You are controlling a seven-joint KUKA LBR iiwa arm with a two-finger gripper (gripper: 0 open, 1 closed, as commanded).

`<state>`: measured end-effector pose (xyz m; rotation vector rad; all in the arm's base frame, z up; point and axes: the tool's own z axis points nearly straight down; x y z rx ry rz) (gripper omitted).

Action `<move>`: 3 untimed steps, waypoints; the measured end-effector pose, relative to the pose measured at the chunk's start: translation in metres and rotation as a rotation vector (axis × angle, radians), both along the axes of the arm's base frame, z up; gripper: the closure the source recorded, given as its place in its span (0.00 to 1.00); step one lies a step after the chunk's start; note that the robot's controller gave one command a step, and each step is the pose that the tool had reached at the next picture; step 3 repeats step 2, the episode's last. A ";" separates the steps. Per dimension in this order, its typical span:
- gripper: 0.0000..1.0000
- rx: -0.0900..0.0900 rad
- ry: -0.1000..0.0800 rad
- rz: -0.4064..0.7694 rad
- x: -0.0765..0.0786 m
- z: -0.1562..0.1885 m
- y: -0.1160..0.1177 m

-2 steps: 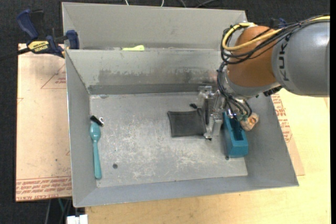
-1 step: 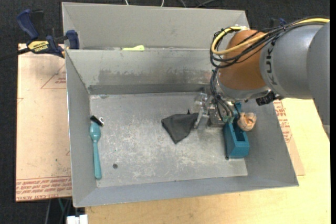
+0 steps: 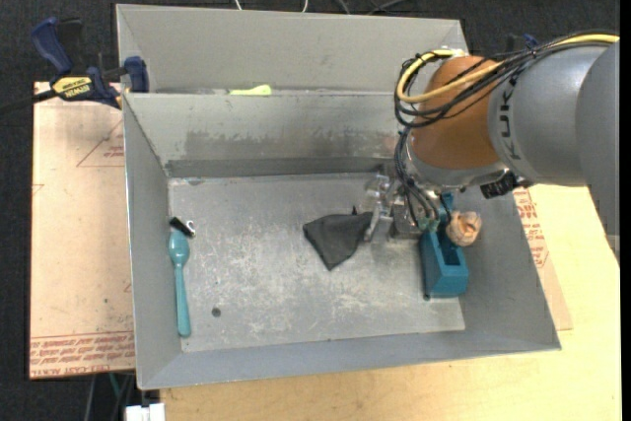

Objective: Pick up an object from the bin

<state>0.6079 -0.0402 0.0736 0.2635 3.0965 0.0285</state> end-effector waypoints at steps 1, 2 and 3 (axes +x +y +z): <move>1.00 -0.007 -0.007 0.282 0.019 0.000 -0.015; 1.00 0.007 -0.010 0.543 0.031 0.000 -0.030; 1.00 0.007 -0.010 0.543 0.031 0.000 -0.030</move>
Offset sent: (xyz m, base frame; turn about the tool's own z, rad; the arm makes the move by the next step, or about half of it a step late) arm 0.0303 -0.0438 -0.0003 -0.5461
